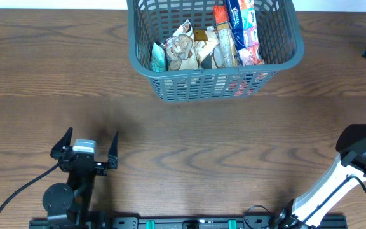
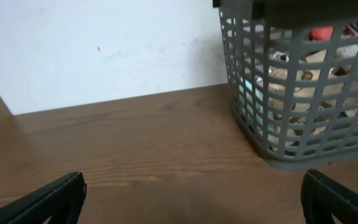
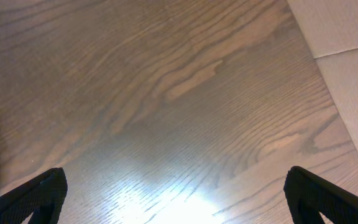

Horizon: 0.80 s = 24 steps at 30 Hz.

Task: Pack container

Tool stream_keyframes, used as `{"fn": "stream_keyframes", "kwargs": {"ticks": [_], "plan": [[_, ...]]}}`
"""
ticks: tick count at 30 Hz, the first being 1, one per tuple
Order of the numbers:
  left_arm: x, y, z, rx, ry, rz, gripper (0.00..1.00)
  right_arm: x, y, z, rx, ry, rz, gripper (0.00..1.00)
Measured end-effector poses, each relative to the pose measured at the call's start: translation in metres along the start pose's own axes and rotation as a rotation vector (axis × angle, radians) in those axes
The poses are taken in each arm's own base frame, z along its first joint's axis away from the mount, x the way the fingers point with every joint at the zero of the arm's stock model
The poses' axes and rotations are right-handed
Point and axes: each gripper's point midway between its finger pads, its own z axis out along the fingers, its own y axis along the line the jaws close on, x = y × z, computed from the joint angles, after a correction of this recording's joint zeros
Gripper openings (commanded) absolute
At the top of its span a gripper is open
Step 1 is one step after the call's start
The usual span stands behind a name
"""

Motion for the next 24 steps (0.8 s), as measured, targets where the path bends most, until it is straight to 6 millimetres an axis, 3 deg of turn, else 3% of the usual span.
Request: {"fn": "stream_keyframes", "kwargs": {"ticks": [9,17,24], "plan": [[0.024,-0.002,0.009,0.005,0.032,-0.019,0.99,0.0,0.0,0.0,0.0,0.0,0.0,0.99],[0.052,-0.003,0.014,-0.005,0.089,-0.151,0.99,0.0,0.0,0.0,0.0,0.0,0.0,0.99],[0.053,0.003,0.014,-0.044,0.088,-0.22,0.99,0.0,0.0,0.0,0.0,0.0,0.0,0.99]]}}
